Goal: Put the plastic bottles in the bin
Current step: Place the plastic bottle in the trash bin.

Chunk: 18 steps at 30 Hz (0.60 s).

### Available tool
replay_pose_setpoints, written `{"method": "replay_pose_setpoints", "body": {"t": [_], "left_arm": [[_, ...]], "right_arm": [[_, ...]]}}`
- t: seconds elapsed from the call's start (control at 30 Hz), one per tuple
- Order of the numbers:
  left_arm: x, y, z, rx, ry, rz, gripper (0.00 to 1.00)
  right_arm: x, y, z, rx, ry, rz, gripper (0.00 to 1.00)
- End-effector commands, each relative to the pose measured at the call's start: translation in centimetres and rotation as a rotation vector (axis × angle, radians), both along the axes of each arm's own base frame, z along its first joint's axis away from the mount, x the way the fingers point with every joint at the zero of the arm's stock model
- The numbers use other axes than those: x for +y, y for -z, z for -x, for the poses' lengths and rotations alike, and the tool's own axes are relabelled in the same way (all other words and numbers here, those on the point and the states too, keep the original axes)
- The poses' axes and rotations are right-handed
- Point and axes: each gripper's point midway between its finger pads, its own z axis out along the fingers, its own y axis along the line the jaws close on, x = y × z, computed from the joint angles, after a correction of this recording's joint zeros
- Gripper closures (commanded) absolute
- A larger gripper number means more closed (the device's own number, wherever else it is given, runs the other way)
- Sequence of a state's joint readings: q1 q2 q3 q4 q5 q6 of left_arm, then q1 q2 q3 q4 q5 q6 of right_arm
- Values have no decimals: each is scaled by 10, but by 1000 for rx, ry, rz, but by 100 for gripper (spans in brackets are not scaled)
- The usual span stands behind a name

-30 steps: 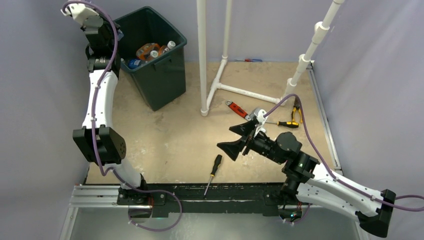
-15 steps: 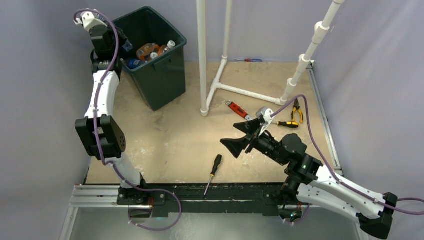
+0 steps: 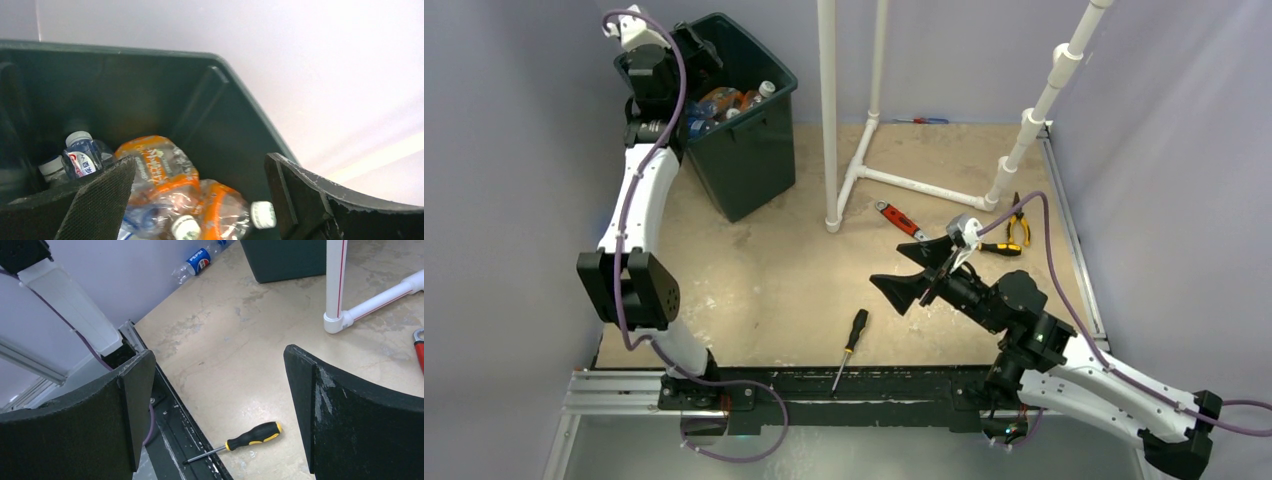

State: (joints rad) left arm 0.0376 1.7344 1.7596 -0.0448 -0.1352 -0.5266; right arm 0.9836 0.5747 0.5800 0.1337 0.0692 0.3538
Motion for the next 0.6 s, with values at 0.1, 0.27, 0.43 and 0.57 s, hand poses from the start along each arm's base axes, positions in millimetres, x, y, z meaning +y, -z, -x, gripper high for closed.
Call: {"method": "replay_pose_setpoints", "body": {"t": [0.1, 0.27, 0.43, 0.57], "left_arm": [[-9, -92, 98, -161, -84, -7, 1], [8, -48, 179, -99, -184, 57, 1], [42, 21, 251, 67, -388, 64, 1], [60, 79, 284, 221, -539, 88, 1]], "right_arm": [[-12, -29, 5, -48, 15, -61, 1], [-16, -26, 6, -38, 23, -81, 1], [-8, -11, 8, -2, -10, -87, 1], [4, -2, 9, 32, -45, -70, 2]]}}
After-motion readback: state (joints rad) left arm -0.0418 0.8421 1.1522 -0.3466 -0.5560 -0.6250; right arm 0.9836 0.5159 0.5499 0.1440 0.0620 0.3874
